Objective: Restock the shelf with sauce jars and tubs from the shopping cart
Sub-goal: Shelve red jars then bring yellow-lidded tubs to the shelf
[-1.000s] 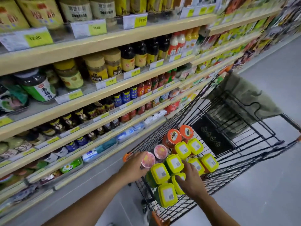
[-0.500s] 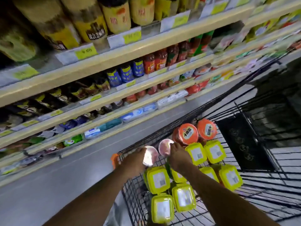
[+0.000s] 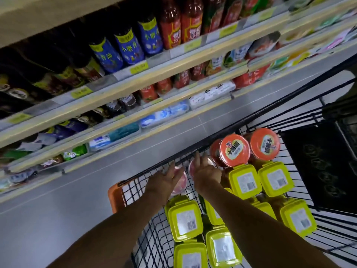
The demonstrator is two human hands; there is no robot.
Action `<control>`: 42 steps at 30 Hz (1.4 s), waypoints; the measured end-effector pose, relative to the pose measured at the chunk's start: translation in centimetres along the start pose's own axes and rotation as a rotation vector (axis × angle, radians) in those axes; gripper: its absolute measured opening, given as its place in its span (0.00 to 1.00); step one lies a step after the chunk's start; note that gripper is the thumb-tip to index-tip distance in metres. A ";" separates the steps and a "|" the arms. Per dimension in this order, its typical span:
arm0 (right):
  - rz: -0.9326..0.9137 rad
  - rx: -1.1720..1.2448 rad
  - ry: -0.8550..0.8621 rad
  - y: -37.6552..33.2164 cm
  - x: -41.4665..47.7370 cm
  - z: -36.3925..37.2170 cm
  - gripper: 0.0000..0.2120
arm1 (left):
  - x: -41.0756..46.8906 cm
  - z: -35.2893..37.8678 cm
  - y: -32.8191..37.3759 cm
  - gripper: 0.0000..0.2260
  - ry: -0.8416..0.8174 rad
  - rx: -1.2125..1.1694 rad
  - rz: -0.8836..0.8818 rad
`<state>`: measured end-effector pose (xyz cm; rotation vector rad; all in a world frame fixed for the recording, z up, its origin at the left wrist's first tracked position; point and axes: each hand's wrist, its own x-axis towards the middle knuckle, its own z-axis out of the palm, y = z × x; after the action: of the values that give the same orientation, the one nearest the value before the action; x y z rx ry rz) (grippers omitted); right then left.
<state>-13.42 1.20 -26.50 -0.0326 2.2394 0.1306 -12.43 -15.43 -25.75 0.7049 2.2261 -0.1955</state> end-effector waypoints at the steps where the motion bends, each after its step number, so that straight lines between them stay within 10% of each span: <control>1: -0.007 -0.016 0.010 0.1 0.1 0.1 0.49 | 0.4 0.3 0.0 0.55 -0.001 0.005 -0.003; 24: -0.102 0.089 0.207 2.2 -12.2 -7.3 0.53 | -12.1 -5.6 -0.4 0.40 0.070 -0.082 -0.212; 32: -0.091 0.064 0.311 2.2 -20.2 -11.8 0.45 | -18.3 -7.3 -1.0 0.48 0.280 -0.270 -0.170; 39: -0.142 -0.157 0.475 -1.5 -26.3 -15.2 0.58 | -29.4 -8.1 -4.3 0.49 0.537 -0.468 -0.239; 42: -0.172 -0.080 0.604 -5.3 -32.0 -16.9 0.46 | -36.1 -7.8 -6.6 0.49 0.636 -0.527 -0.290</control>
<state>-6.32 -6.58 8.50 -0.3478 2.8175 0.1285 -1.30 -33.55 5.19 0.1518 2.8017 0.5331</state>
